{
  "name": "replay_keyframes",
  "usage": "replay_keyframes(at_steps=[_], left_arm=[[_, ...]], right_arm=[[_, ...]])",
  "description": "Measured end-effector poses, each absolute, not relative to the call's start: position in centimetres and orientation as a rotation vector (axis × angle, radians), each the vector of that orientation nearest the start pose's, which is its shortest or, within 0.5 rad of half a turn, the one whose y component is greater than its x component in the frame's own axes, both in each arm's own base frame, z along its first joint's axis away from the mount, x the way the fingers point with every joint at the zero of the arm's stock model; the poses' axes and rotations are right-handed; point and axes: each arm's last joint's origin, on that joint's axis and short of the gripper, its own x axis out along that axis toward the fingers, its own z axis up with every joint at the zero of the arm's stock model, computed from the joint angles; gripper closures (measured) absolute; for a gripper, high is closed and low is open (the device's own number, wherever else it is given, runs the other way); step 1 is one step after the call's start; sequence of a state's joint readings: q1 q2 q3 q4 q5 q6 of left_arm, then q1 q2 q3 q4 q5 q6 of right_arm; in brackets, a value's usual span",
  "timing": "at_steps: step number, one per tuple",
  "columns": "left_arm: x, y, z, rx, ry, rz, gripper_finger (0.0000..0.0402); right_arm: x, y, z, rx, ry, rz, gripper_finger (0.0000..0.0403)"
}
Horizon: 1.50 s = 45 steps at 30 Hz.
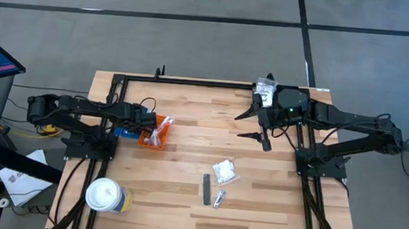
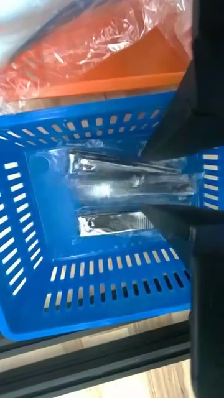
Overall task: Pick & Place Travel size toiletries
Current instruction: Put the silver nail cutter into the blue bin, then put the cotton pack into the left black bin
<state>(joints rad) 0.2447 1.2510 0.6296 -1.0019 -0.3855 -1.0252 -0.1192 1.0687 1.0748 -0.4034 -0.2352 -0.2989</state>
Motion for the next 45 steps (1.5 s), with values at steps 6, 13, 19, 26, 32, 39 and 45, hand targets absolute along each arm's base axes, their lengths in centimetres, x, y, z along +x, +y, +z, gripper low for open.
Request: replay_keyframes(at_steps=[6,13,19,26,32,39,45], left_arm=[[15.8,5.1,16.6,-0.636,1.218,1.263,0.0238],[15.8,5.1,16.6,-0.624,1.211,1.272,0.0226],[15.7,5.1,16.8,-0.615,1.203,1.276,0.0238],[15.9,4.8,18.7,-0.629,1.116,1.218,0.0255],[16.1,3.6,21.9,-0.649,0.940,1.073,0.0267],[17.1,1.5,24.5,-0.663,0.679,0.814,0.0280],[18.8,-0.2,25.8,-0.633,0.534,0.627,0.0289]], right_arm=[[23.1,-2.1,35.5,-0.221,0.389,0.174,0.0148],[24.2,-2.4,35.0,-0.238,0.384,0.170,0.0148],[24.2,-2.6,35.0,-0.235,0.389,0.162,0.0148],[24.2,-2.6,35.0,-0.234,0.389,0.162,0.0148],[24.2,-2.6,35.0,-0.234,0.389,0.162,0.0148],[24.2,-2.6,35.0,-0.234,0.389,0.162,0.0148],[24.2,-2.6,35.0,-0.233,0.388,0.162,0.0148]])
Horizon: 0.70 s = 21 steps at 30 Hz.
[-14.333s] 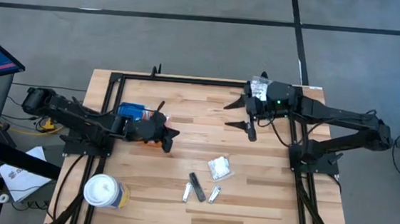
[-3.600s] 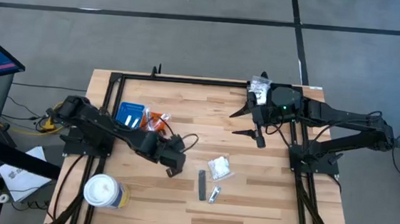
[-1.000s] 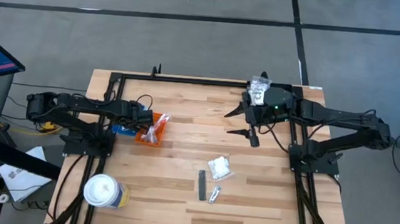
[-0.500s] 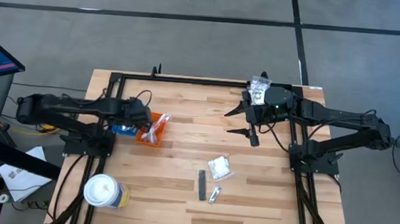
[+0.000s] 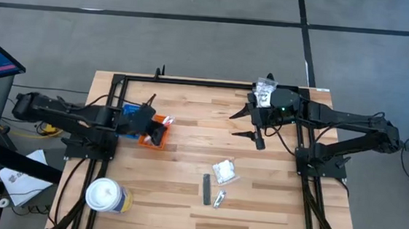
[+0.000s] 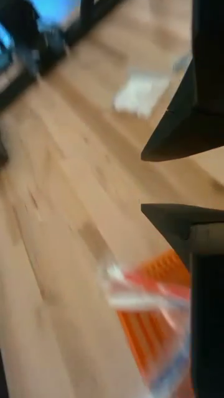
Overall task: Pick & Place Travel size toiletries
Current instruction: Put the cotton pack into the left black bin
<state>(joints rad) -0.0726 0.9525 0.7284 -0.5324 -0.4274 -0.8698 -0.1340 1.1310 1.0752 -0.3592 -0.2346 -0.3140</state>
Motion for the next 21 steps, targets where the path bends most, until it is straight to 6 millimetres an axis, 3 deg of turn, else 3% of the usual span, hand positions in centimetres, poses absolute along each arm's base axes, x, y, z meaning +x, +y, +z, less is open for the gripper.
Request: replay_keyframes(at_steps=[21], left_arm=[[22.9,-4.3,26.2,-0.493,0.381,0.317,0.0309]], right_arm=[[24.1,-2.5,34.7,-0.204,0.420,0.165,0.0148]])
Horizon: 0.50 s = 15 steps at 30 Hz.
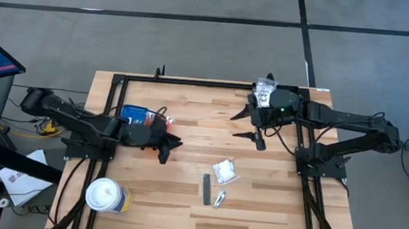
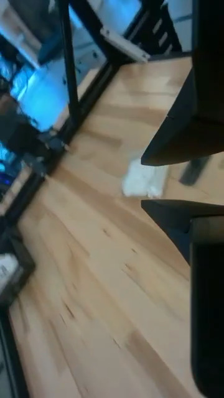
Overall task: Pick & Place Travel size toiletries
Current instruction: Put the cotton pack into the left black bin
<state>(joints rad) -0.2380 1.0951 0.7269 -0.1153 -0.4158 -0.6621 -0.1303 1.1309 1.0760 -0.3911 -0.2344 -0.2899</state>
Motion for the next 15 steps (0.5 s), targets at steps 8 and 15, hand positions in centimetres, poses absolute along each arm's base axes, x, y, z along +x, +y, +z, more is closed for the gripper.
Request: replay_keyframes(at_steps=[8,15], left_arm=[[24.2,-5.0,26.0,-0.435,0.339,0.251,0.0309],[24.3,-5.0,26.2,-0.414,0.323,0.241,0.0309]], right_arm=[[24.0,-1.8,34.4,-0.158,0.464,0.185,0.0148],[23.8,-0.3,34.0,-0.136,0.509,0.244,0.0148]])
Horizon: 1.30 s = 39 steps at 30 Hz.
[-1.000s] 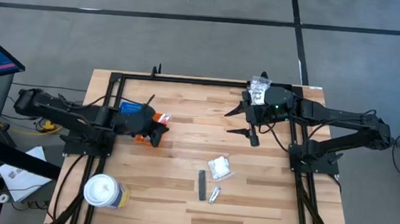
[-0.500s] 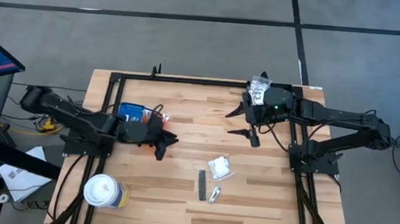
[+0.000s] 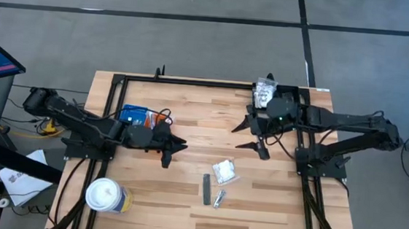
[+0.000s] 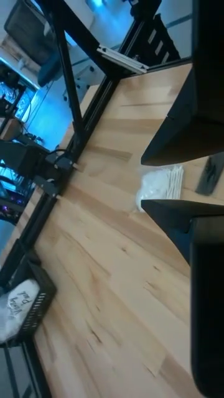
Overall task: Pick & Place Travel size toiletries
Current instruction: Put the cotton pack into the left black bin
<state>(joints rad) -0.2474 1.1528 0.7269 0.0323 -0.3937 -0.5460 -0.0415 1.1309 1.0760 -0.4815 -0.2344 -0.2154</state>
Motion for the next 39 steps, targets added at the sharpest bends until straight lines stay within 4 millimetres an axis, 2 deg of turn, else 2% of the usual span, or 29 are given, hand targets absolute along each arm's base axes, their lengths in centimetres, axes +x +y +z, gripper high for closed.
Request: replay_keyframes(at_steps=[11,20,23,26,29,32,36,39], left_arm=[[24.9,-4.9,27.6,-0.323,0.208,0.095,0.0309],[25.4,-4.0,29.5,-0.057,0.032,-0.022,0.0309],[25.2,-3.3,30.6,0.016,-0.055,-0.034,0.0309],[24.4,-2.5,31.6,0.041,-0.106,-0.037,0.0309],[23.1,-1.9,32.4,0.016,-0.106,-0.039,0.0309],[21.5,-1.7,33.0,0.020,-0.093,-0.040,0.0309],[19.8,-1.5,32.5,0.059,-0.067,-0.036,0.0309],[18.4,-1.4,33.2,0.063,-0.123,-0.035,0.0309]], right_arm=[[23.6,2.1,33.7,-0.108,0.541,0.331,0.0148],[23.7,2.5,34.0,-0.110,0.507,0.345,0.0148],[24.6,2.5,34.0,-0.119,0.465,0.343,0.0148],[26.5,2.3,33.8,-0.117,0.392,0.322,0.0148],[28.8,1.6,32.5,-0.045,0.391,0.281,0.0148],[30.7,0.8,30.2,0.119,0.490,0.217,0.0148],[32.5,-0.3,27.5,0.359,0.603,0.116,0.0148],[33.5,-0.1,26.0,0.466,0.641,0.092,0.0148]])
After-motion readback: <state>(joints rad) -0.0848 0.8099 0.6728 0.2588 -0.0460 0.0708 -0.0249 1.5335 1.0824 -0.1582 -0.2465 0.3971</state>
